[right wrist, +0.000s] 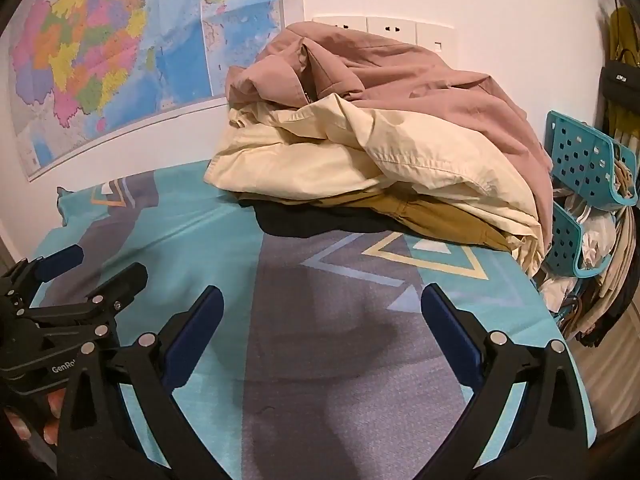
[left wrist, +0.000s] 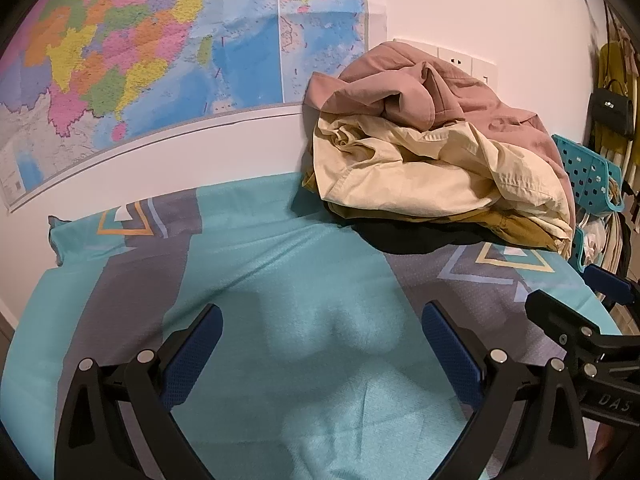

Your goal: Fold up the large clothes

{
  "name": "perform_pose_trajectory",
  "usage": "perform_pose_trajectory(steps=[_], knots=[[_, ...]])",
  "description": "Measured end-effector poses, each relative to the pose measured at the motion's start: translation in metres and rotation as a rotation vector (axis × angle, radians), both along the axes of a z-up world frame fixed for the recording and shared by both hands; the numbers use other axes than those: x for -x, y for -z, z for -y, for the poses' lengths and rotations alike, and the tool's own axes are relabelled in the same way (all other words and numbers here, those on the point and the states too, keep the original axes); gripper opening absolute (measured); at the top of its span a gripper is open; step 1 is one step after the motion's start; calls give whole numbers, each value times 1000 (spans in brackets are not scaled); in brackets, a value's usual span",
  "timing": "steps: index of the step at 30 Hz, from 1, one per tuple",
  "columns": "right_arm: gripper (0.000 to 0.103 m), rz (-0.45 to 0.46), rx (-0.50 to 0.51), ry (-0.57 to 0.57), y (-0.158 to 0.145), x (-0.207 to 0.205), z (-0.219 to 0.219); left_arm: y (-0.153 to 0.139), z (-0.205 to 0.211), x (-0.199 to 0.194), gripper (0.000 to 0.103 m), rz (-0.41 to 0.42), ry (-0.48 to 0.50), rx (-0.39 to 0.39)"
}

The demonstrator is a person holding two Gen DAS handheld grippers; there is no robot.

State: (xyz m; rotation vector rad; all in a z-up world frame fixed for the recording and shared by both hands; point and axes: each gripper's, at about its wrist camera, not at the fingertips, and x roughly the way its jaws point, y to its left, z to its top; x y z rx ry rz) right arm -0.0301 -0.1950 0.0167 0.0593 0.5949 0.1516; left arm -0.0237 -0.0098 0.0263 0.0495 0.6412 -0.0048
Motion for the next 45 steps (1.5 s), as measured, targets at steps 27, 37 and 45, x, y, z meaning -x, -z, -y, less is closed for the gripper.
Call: perform_pose_trajectory(steps=[27,37,45], knots=[[97,13,0,-3,-4,3,-1,-6,1,5,96,27,5,10],[97,11,-10,-2,-6,3,1,-7,3,5,96,32,10,7],[97,12,-10,-3,-7,2,1,-8,2,5,96,34,9,14]])
